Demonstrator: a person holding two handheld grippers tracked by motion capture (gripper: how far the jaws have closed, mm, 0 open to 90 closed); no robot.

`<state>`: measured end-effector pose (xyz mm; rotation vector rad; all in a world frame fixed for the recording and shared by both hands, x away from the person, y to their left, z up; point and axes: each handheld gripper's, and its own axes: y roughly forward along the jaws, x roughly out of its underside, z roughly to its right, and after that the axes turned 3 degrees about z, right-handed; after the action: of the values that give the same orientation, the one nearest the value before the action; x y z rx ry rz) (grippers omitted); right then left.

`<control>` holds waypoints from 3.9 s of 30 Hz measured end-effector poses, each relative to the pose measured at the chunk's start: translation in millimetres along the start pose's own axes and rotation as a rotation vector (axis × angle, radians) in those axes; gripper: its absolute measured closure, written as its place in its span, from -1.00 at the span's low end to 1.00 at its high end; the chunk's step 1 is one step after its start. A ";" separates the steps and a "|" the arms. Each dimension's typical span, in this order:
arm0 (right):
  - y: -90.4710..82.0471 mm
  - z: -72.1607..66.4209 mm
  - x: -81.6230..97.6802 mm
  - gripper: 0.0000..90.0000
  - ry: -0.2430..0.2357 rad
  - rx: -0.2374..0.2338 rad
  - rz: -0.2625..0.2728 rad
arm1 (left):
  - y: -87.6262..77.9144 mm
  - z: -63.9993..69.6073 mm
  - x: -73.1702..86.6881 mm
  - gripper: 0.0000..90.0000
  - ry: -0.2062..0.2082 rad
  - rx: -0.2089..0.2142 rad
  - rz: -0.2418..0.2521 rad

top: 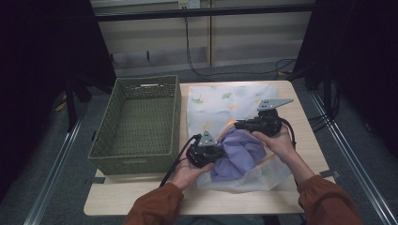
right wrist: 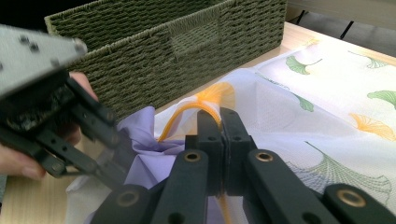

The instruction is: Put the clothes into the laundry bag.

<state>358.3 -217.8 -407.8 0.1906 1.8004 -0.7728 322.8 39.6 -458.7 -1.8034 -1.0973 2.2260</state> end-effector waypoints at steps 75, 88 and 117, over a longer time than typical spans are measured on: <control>-0.4 -0.1 1.5 0.99 -0.010 0.006 -0.014 | 22.4 45.3 4.4 -0.66 0.130 0.258 -0.115; 0.3 -0.5 1.6 0.99 -0.011 0.002 -0.015 | 43.2 41.9 22.0 -0.55 0.172 0.171 -0.179; 0.1 -3.6 -0.6 0.99 -0.022 -0.002 -0.020 | 61.8 5.2 -2.4 0.24 0.021 0.009 -0.064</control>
<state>355.7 -215.5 -406.6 0.1621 1.7845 -0.7841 341.6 -9.9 -491.1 -1.7590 -1.1229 2.1678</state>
